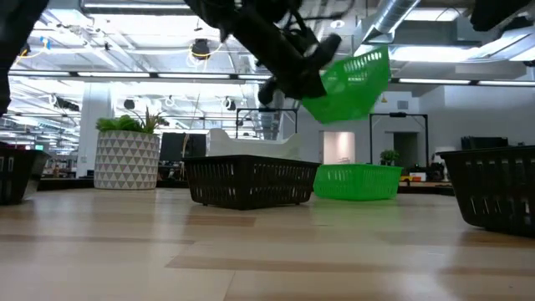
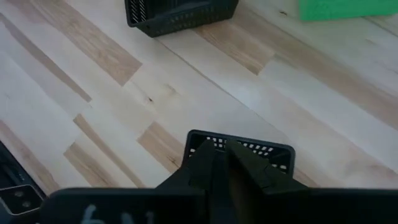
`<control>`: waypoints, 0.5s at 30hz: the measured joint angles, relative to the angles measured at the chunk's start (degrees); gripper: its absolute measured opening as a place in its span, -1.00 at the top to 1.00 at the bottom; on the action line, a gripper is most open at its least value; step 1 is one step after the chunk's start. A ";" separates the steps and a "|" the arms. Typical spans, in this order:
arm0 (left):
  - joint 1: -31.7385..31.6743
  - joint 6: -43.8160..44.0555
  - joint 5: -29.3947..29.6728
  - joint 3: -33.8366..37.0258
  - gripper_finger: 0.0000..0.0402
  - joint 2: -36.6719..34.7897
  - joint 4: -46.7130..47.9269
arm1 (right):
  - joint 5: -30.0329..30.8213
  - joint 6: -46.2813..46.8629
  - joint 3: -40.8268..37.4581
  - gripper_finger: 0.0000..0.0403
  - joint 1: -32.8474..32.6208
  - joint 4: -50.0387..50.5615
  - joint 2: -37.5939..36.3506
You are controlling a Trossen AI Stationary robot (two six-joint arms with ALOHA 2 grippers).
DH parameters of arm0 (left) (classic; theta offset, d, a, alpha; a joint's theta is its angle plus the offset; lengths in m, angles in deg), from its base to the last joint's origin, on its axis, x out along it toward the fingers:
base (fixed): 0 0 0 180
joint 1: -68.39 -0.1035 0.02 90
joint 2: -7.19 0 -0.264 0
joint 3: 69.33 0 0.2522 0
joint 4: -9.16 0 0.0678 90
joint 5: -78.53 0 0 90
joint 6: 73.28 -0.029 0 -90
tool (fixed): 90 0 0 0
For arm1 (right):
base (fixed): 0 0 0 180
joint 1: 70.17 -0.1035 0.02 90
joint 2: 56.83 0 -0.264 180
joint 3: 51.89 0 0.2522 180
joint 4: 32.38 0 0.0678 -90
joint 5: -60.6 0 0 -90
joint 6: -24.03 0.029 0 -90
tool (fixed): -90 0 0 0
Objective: Stack baskets by color
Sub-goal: Stack the left green bin on top of the top green bin
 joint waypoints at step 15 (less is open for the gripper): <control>-0.63 -0.27 -1.06 -4.94 1.00 6.91 6.78 | -0.09 -0.09 0.00 0.69 -0.06 -1.88 -0.02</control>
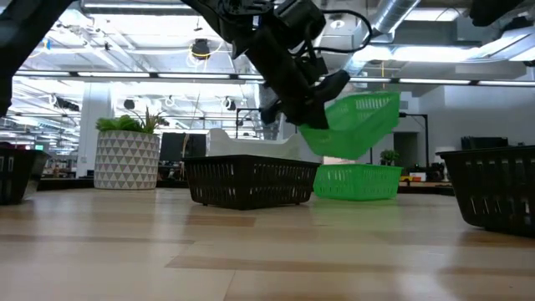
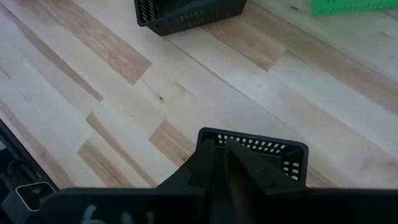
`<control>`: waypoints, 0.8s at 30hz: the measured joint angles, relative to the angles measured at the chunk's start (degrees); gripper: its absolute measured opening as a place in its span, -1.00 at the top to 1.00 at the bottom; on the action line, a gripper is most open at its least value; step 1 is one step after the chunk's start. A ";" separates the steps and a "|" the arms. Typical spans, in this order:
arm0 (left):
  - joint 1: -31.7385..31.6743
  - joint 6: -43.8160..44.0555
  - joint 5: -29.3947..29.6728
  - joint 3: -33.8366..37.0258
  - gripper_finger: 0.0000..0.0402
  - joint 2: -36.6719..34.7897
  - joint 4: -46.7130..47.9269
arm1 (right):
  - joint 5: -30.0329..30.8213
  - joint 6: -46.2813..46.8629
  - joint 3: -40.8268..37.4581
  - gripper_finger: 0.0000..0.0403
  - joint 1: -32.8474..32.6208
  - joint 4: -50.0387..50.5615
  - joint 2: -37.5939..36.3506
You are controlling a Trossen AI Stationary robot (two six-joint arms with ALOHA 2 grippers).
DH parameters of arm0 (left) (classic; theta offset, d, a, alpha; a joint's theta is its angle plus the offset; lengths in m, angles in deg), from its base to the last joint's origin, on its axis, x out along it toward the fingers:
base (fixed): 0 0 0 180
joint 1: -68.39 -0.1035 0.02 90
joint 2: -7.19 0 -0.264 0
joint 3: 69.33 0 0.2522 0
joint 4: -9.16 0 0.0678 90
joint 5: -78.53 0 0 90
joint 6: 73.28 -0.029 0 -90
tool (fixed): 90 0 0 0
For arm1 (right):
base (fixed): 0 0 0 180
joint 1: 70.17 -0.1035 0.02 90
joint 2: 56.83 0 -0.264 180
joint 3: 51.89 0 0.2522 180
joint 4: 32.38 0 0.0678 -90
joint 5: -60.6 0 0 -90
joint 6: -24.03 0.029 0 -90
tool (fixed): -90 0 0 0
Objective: Stack baskets by color
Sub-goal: Stack the left green bin on top of the top green bin
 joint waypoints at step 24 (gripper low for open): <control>-1.94 0.59 2.87 0.07 1.00 1.66 -0.81 | -0.02 -1.99 0.00 0.69 0.00 0.30 0.00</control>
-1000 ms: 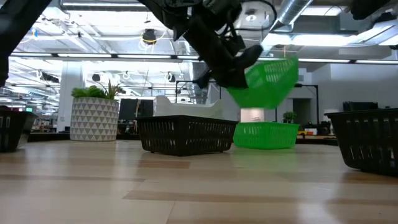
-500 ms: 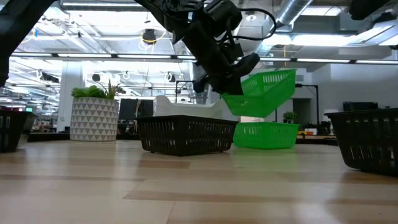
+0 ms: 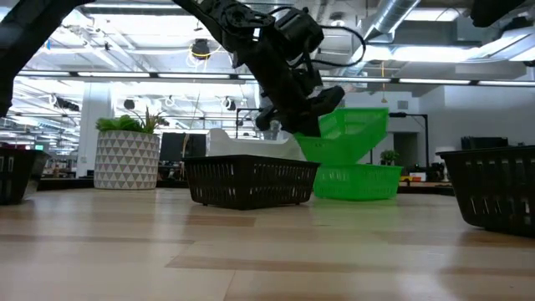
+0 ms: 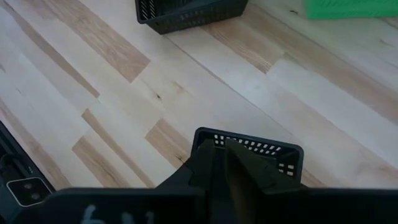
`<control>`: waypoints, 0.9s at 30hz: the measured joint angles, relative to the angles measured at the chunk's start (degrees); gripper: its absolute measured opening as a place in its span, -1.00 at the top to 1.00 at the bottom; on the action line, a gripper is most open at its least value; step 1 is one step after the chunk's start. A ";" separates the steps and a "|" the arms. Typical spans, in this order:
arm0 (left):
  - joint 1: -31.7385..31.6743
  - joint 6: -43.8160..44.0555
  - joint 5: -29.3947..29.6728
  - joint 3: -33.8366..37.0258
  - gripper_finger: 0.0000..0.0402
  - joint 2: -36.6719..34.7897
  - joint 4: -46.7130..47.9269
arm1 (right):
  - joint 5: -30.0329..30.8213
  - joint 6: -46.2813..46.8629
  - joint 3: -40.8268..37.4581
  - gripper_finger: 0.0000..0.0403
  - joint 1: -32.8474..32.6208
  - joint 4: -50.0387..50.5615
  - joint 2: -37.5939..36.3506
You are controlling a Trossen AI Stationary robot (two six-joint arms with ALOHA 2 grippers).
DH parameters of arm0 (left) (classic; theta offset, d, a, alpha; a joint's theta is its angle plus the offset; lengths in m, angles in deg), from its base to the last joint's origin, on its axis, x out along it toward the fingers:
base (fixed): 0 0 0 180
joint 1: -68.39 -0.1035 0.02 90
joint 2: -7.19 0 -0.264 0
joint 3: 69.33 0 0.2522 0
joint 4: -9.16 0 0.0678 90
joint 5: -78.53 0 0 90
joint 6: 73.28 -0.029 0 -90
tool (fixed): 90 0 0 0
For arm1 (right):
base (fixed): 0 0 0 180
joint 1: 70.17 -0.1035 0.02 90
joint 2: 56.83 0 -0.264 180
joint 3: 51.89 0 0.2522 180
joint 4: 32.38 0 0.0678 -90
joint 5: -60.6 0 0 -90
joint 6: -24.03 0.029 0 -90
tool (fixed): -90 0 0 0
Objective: Stack baskets by color
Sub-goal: Stack the left green bin on top of the top green bin
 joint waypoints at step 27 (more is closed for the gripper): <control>-0.10 2.11 -9.65 -2.69 1.00 0.68 11.68 | 0.00 -0.59 0.00 0.69 0.42 -0.13 0.02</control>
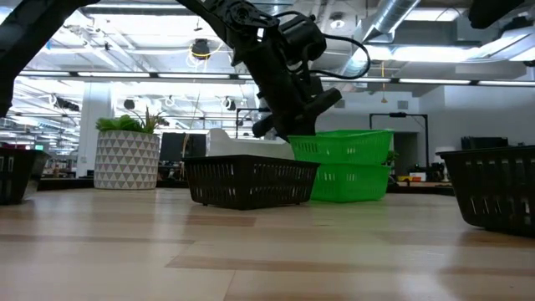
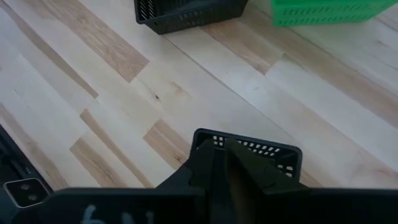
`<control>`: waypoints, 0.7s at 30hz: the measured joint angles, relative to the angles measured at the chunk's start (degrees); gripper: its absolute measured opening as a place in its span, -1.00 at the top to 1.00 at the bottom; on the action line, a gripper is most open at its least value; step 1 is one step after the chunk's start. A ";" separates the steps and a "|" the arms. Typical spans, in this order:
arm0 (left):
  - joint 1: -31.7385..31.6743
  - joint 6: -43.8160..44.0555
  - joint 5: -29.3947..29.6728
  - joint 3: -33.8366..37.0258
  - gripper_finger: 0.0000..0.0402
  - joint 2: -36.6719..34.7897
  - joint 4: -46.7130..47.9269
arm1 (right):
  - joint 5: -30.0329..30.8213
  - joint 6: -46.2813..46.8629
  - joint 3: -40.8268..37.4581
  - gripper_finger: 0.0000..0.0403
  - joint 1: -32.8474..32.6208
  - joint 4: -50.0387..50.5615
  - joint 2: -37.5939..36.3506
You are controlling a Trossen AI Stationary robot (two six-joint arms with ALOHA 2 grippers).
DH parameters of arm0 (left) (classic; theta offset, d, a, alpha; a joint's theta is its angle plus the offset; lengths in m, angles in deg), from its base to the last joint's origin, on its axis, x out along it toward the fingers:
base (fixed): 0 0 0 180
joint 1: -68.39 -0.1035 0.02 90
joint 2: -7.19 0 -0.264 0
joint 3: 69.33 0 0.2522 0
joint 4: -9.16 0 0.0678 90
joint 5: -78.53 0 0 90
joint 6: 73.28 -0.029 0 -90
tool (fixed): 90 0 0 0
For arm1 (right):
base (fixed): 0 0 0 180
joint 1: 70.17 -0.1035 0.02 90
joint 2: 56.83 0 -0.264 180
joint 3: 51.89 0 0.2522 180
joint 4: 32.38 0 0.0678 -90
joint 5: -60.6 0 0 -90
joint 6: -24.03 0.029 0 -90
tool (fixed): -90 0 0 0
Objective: Stack baskets by color
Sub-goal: Stack the left green bin on top of the top green bin
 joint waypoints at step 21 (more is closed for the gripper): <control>0.00 0.09 -6.09 0.00 0.36 0.02 0.30 | -0.20 0.02 0.00 0.69 -0.04 0.48 0.00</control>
